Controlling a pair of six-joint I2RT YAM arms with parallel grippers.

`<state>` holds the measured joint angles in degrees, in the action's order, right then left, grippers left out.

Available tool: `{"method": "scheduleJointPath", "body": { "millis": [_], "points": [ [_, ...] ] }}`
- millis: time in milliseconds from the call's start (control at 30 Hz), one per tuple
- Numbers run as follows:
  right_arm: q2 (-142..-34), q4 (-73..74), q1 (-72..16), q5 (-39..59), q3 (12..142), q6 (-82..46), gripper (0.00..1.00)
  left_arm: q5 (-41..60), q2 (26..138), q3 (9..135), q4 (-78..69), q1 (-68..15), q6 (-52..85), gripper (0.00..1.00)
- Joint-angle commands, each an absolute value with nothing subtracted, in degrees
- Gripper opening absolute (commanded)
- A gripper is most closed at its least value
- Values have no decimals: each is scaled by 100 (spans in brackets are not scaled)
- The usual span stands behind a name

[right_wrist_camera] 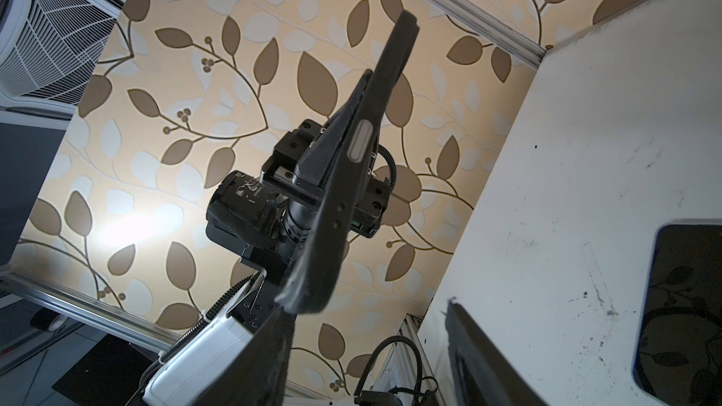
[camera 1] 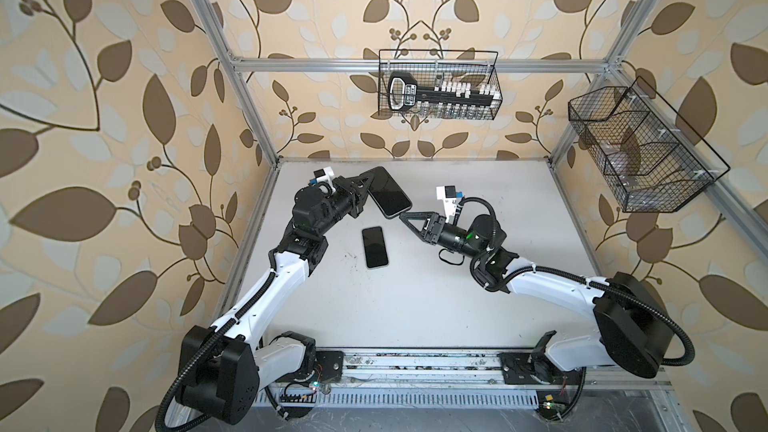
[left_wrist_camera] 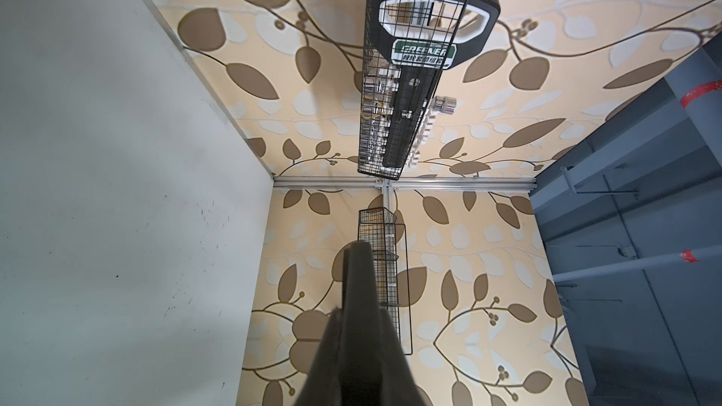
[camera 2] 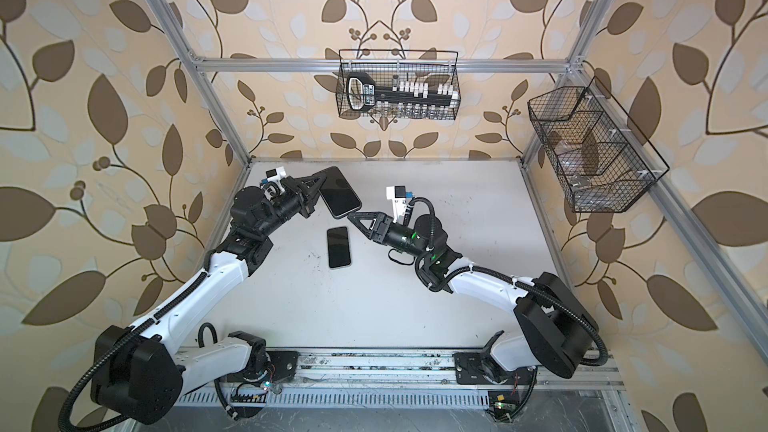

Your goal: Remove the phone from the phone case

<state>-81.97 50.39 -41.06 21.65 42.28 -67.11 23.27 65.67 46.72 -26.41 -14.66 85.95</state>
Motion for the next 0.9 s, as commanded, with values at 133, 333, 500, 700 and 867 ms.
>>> {"method": "scheduleJointPath", "body": {
  "millis": [133,333,500,700,867],
  "points": [
    [-8624,4648,-4037,1986,4144,-6902,60,2953,6346,4961,-3756,-1731,9165,0],
    [-8708,4715,-4015,1970,4020,-6921,59,2962,6380,5039,-3842,-1731,9248,0],
    [-8635,4653,-3978,1936,3890,-6897,59,2988,6472,5158,-3928,-1731,9255,0],
    [-8447,4513,-3911,1907,3777,-6819,58,2993,6551,5212,-3914,-1731,9192,0],
    [-8283,4388,-3876,1881,3740,-6730,58,2997,6574,5186,-3871,-1731,9112,0]
  ]
}}
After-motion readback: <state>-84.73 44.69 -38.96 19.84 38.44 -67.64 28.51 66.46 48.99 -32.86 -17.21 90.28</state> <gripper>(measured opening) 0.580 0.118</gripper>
